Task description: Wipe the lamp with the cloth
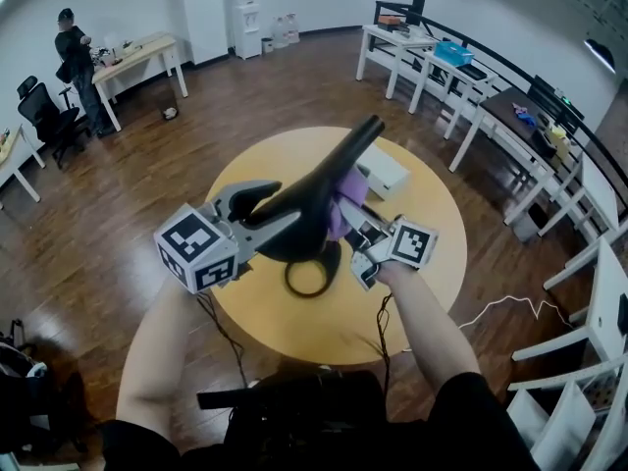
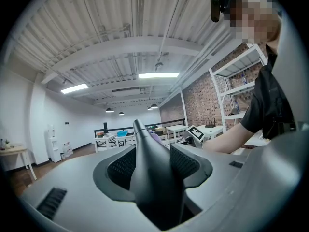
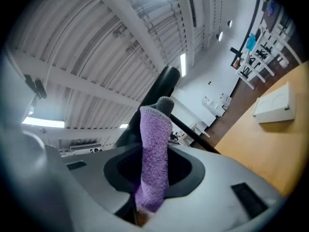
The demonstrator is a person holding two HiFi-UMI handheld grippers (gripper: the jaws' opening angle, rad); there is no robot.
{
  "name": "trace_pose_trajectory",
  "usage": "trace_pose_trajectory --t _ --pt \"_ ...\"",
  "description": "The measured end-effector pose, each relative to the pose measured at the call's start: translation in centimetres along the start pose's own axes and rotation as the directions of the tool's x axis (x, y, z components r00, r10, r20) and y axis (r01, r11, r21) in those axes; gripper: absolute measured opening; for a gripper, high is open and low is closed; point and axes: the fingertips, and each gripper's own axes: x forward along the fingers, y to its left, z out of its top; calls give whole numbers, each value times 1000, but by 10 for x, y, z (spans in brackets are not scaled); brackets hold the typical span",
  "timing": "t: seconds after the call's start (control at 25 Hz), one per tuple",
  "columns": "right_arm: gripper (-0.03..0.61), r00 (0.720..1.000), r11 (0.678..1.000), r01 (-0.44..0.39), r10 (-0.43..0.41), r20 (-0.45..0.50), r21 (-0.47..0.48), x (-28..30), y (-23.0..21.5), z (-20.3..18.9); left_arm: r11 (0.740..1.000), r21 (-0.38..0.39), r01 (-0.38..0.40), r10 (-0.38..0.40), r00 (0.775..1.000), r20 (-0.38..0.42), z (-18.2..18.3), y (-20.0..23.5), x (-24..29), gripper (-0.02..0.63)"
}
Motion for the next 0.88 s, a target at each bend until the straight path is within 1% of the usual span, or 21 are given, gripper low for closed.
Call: trace_pose_trajectory --t 0.08,0.16,0.24,0.28,0.36,0.44,0.52,0.56,0.64,0.72,0.8,0.88 --pt "98 999 999 24 -25 -31 -24 -9 0 -6 1000 -11 -3 3 1000 7 0 -1 -3 224" --pt "98 996 993 63 -69 -58 -97 -14 -1 -8 999 -29 -19 20 1000 14 -2 0 -11 225" --pt "98 992 983 108 -116 -44 -151 -13 -5 0 997 -63 -48 50 998 28 -4 3 -20 225" --pt "98 992 983 120 -124 -19 -140 -11 -7 7 994 -90 -66 70 997 38 -4 4 -23 225" --pt "98 993 995 96 -93 67 -38 -4 -7 20 979 -171 -108 122 990 72 -5 7 -30 240" --pt "98 989 997 34 -43 144 67 5 -4 25 951 -272 -145 181 977 114 -7 13 -39 241" --pt "98 984 993 -2 -19 177 118 9 -3 19 921 -356 -158 222 964 145 -11 18 -46 241" --pt "98 983 991 -14 -11 185 133 8 -4 15 909 -386 -158 231 961 153 -14 19 -49 241" --pt "98 982 985 -45 14 187 164 5 -6 5 894 -418 -162 246 957 154 -19 19 -52 241" --pt "98 983 975 -75 37 182 209 1 -7 -11 886 -425 -186 274 949 155 -23 19 -56 241" --pt "98 982 959 -110 64 180 261 -3 -7 -26 874 -437 -212 312 935 171 -23 20 -60 241" --pt "97 983 948 -139 97 157 285 -8 -4 -41 863 -447 -236 352 916 195 -22 20 -64 241"
